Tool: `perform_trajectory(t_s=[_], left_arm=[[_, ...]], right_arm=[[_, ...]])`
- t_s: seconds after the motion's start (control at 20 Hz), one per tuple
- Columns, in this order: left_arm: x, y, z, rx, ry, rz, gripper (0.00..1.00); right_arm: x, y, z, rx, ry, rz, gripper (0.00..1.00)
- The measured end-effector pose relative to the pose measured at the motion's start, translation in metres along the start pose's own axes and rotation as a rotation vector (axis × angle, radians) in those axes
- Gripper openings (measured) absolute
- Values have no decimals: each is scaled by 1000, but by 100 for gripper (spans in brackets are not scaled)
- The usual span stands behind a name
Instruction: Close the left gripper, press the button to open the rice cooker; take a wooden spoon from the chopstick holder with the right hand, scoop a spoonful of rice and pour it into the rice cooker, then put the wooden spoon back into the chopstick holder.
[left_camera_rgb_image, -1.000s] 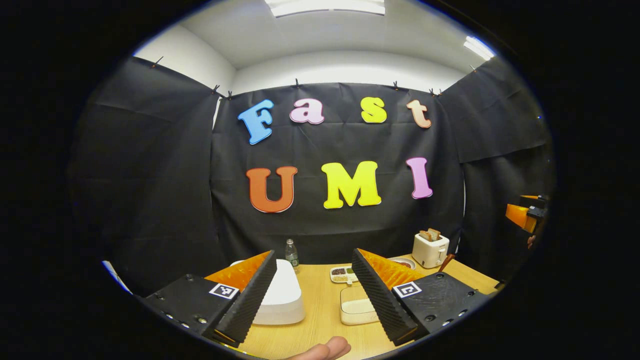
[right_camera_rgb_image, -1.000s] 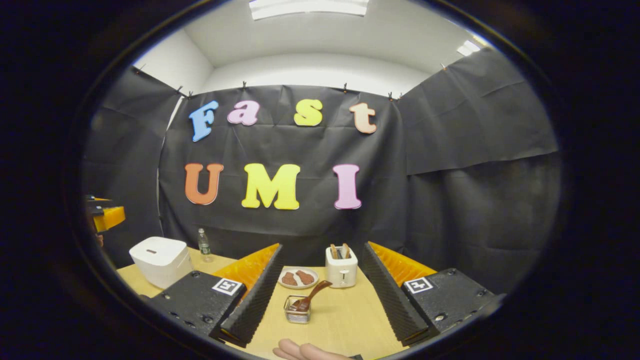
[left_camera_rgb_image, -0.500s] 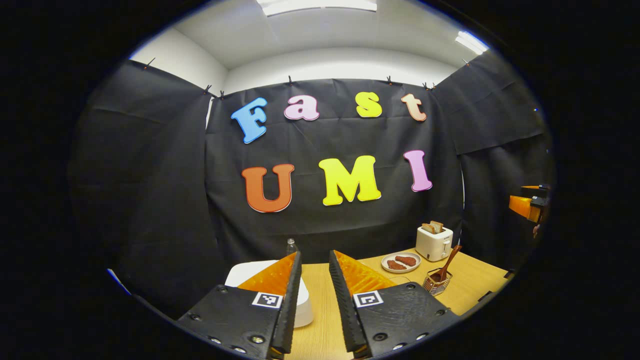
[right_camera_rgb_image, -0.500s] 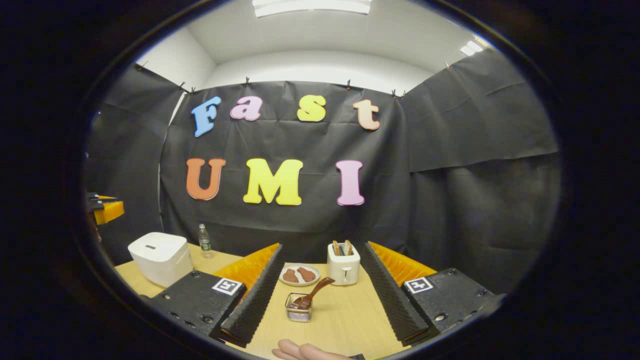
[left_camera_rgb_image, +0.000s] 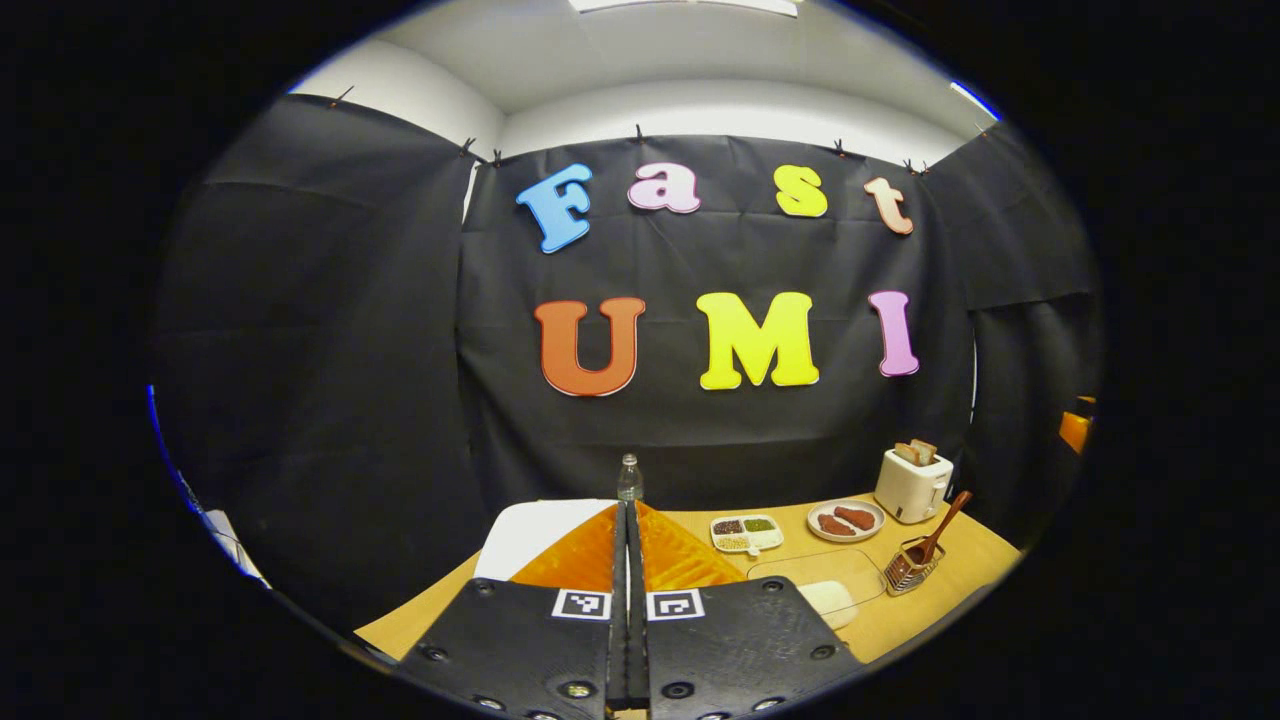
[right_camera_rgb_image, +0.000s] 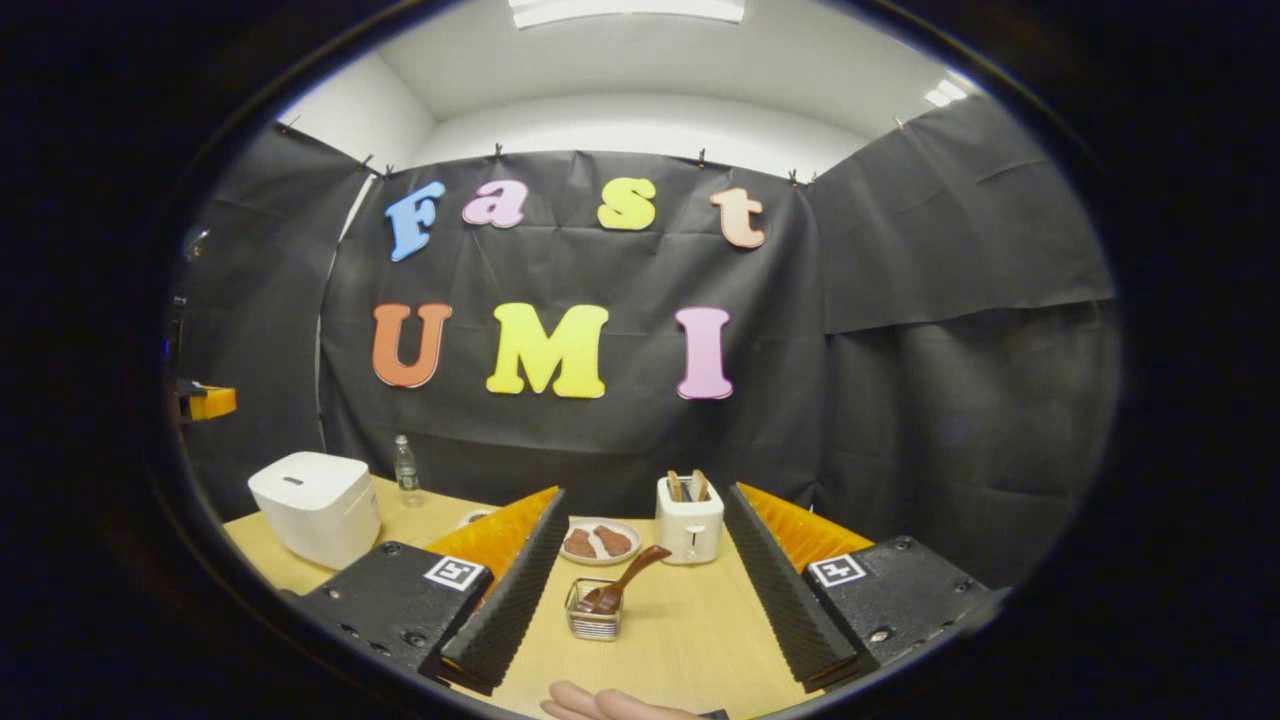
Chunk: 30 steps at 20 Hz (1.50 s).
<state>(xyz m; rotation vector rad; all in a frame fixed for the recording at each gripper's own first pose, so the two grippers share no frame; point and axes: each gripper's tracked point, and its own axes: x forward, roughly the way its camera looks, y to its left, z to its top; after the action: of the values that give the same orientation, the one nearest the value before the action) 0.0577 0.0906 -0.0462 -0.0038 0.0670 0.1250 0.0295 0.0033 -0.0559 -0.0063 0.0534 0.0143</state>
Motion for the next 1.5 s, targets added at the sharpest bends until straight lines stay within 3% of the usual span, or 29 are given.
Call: perform_trajectory(t_s=[0.15, 0.5, 1.05, 1.25, 1.5], left_arm=[[22, 16, -24, 16, 59, 36, 0], [74, 24, -86, 122, 231, 33, 0], [140, 68, -151, 98, 451, 134, 0], [141, 72, -160, 28, 473, 121, 0], [140, 71, -166, 63, 497, 121, 0]], right_arm=[[6, 1, -11, 3, -6, 14, 100], [25, -1, -49, 25, 29, 24, 100], [59, -23, -81, 43, 60, -22, 100], [66, -29, -90, 58, 76, -31, 100], [67, -21, -91, 61, 70, -7, 100]])
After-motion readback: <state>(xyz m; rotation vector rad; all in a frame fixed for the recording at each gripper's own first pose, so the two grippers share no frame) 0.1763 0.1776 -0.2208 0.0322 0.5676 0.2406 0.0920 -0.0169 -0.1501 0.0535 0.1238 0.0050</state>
